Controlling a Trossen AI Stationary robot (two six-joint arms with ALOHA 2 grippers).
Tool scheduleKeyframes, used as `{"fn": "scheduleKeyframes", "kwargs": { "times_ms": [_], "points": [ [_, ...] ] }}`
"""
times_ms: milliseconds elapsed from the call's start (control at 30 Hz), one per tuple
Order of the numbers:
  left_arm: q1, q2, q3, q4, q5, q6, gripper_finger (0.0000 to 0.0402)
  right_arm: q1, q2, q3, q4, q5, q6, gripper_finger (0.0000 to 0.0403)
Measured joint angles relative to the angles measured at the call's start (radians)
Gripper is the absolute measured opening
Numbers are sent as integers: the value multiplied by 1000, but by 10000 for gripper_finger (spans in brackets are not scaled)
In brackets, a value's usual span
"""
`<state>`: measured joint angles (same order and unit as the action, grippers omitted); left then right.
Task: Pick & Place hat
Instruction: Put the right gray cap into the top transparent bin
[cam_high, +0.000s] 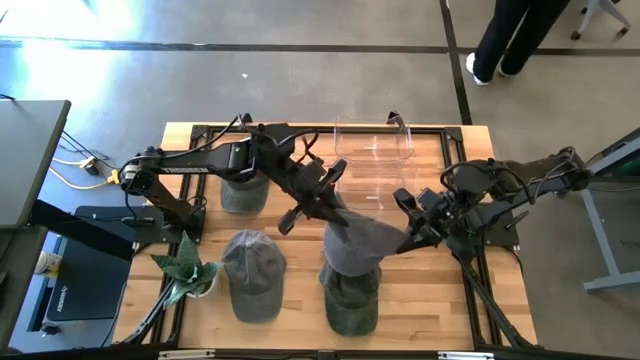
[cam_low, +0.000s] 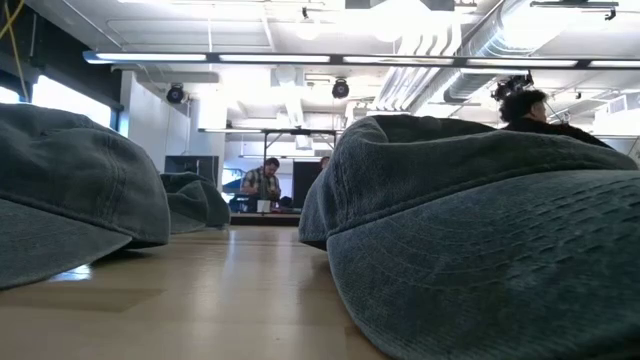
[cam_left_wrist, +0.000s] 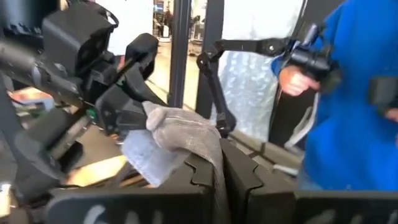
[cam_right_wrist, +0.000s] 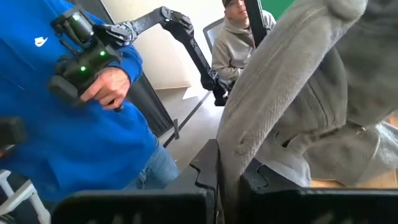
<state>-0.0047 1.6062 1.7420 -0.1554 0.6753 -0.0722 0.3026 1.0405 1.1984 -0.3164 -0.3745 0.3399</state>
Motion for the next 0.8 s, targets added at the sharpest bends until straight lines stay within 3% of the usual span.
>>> {"fn": "scheduleKeyframes", "kwargs": {
  "times_ms": [133,400,467,567,800],
  "points": [
    [7,7,0,-4,51,-64,79,-17,9,26,-1,-8,-5,4],
    [7,79,5,40,-42,-64,222,-59,54,116,-6,-42,-4,3],
    [7,90,-1,43,-23,-68,247,-63,78,144,-26,-58,-5,2],
    [5,136,5,137,17,-66,270,-68,109,189,-57,-77,-3,2],
    [5,163,4,137,80,-63,275,-67,150,287,-77,-141,36,2]
  ]
}}
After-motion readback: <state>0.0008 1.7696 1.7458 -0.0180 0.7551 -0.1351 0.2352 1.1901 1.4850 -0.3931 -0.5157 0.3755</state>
